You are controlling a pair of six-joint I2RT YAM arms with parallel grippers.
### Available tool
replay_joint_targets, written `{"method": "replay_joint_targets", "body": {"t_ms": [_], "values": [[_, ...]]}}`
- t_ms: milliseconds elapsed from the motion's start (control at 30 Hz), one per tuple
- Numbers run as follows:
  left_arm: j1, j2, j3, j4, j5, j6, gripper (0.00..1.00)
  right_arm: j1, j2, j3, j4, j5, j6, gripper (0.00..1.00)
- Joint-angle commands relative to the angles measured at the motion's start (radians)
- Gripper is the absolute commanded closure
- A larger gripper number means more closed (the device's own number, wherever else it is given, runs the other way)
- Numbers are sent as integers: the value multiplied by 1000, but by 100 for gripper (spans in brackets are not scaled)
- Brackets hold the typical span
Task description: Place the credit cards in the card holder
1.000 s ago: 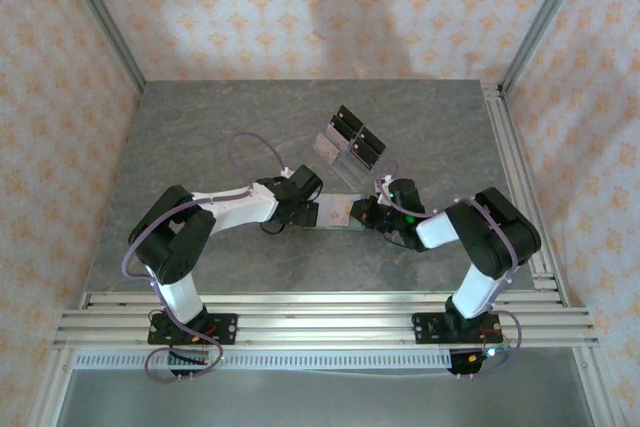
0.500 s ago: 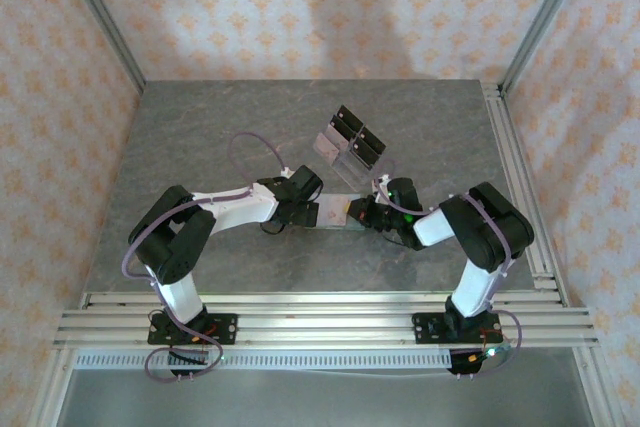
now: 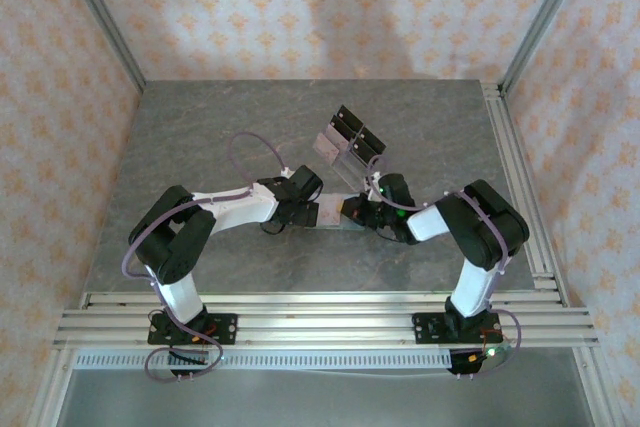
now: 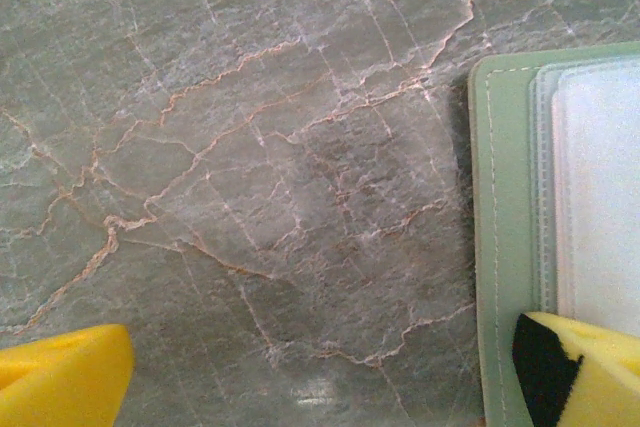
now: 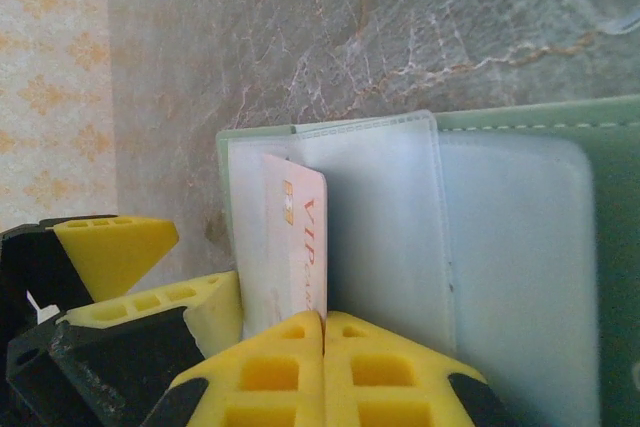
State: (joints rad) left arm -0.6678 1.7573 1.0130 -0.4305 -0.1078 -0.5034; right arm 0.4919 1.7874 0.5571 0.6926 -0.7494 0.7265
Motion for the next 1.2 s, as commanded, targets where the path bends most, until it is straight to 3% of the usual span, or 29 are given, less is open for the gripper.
{"method": "replay_joint_targets", "body": {"t_ms": [0, 67, 233, 433, 733, 1000, 1167], "values": [[0, 31, -9, -59, -54, -14, 2, 14, 18, 24, -88, 6, -38, 100], [-1, 30, -10, -57, -53, -14, 2, 14, 6, 31, -109, 9, -45, 98], [-2, 30, -9, -56, -50, -17, 2, 12, -56, 41, -199, 38, -80, 78], [-4, 28, -9, -54, -48, -17, 2, -10, -131, 46, -328, 83, -135, 62], [-4, 0, -16, -58, -57, -24, 2, -43, -184, 73, -516, 149, -184, 61], [-3, -70, -4, -77, -67, -25, 1, -34, -255, 206, -758, 188, -252, 62], [3, -81, 12, -100, -92, -24, 1, 8, -210, 334, -913, 229, -312, 74]]}}
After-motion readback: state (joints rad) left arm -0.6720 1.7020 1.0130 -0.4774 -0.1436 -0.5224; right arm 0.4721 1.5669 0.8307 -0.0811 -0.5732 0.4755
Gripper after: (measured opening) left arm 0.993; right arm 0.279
